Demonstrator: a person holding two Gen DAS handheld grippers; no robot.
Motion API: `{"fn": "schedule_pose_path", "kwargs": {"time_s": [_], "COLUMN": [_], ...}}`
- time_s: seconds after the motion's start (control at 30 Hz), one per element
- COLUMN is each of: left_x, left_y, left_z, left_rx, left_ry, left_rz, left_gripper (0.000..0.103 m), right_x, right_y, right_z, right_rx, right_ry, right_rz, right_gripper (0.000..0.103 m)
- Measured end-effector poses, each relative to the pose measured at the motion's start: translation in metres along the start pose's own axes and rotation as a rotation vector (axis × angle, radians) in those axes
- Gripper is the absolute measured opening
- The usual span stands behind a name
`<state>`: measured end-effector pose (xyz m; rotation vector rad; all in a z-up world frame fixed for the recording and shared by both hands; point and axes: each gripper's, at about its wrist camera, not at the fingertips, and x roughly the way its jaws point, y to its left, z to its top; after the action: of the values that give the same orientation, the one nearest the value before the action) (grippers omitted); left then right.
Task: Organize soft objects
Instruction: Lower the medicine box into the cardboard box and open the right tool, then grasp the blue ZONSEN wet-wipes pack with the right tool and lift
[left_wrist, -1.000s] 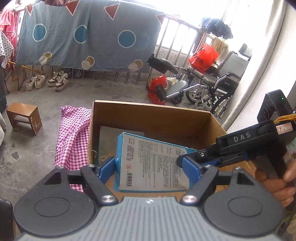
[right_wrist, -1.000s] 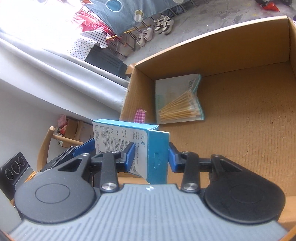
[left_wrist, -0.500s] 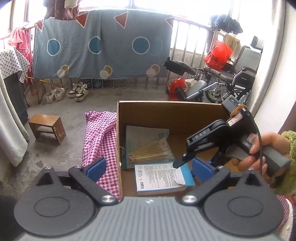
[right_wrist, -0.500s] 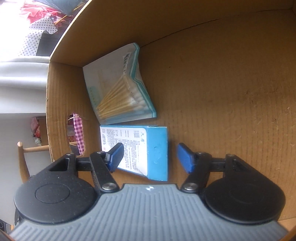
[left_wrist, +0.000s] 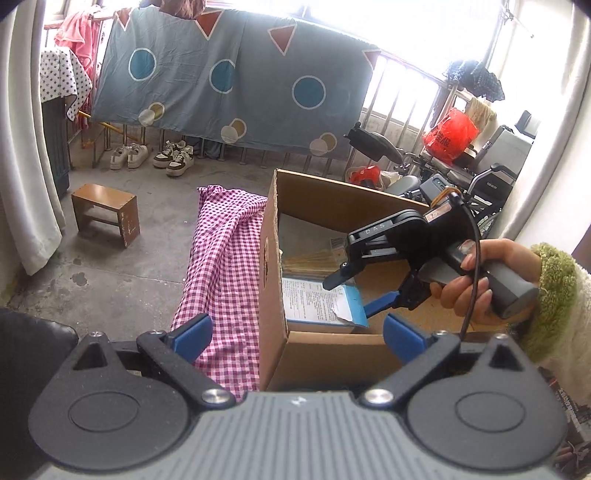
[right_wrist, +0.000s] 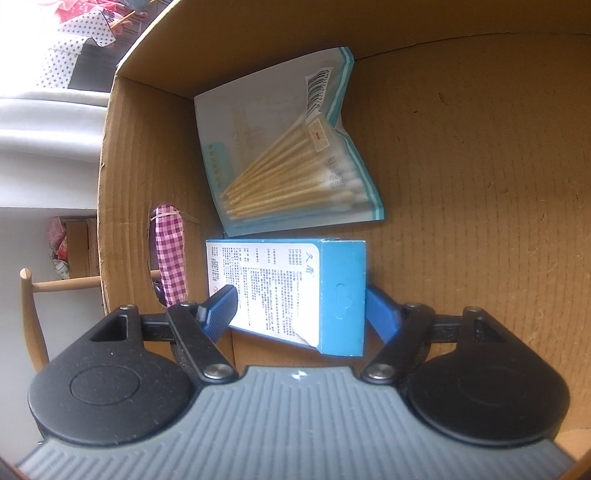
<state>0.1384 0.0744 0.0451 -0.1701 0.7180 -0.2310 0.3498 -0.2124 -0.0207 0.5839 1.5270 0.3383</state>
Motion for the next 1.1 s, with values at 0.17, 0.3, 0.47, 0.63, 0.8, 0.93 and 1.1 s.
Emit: {"fn": "schedule_pose_path", "kwargs": {"time_s": [0.17,0.3,0.47,0.63,0.8,0.93,1.1], "left_x": [-0.014,-0.019,-0.011,0.010,0.029,0.039,0.039], "left_y": [0.008,0.008,-0.001,-0.012,-0.024,-0.029,-0.029], "left_z": [-0.012,-0.025,-0.048,-0.067,-0.079,-0.086,-0.086], "left_rx": [-0.036,-0.031,-0.014,-0.007,0.024,0.041,0.041], "left_ry": [0.009,0.050,0.141,0.223,0.267,0.295,0.285], "left_rz": [-0.037,-0.094,-0.163,-0.192,-0.180,-0.163,-0.184], "left_gripper": [0.100,0.099,0.099,0.088,0.071,0.067,0.057], "right_x": [-0.056,-0.116,-0.138,-0.101,-0.070,-0.046,-0.028], "right_y": [-0.010,-0.018,-0.015,0.003,0.010,0.015,0.020], "right_z": [-0.027,-0.071,-0.135,-0.168,-0.173,-0.164,-0.162], "right_rx": [-0.022,-0.076,-0.170,-0.245,-0.297,-0.314,-0.314], "right_ry": [-0.098,-0.162,-0.122,-0.033,-0.004,0.019,0.062], "right_rz": [0.020,0.143,0.222,0.075,-0.102,-0.134,-0.112], "right_gripper": [0.075,0.081,0.086,0.089,0.089,0.093,0.101]}}
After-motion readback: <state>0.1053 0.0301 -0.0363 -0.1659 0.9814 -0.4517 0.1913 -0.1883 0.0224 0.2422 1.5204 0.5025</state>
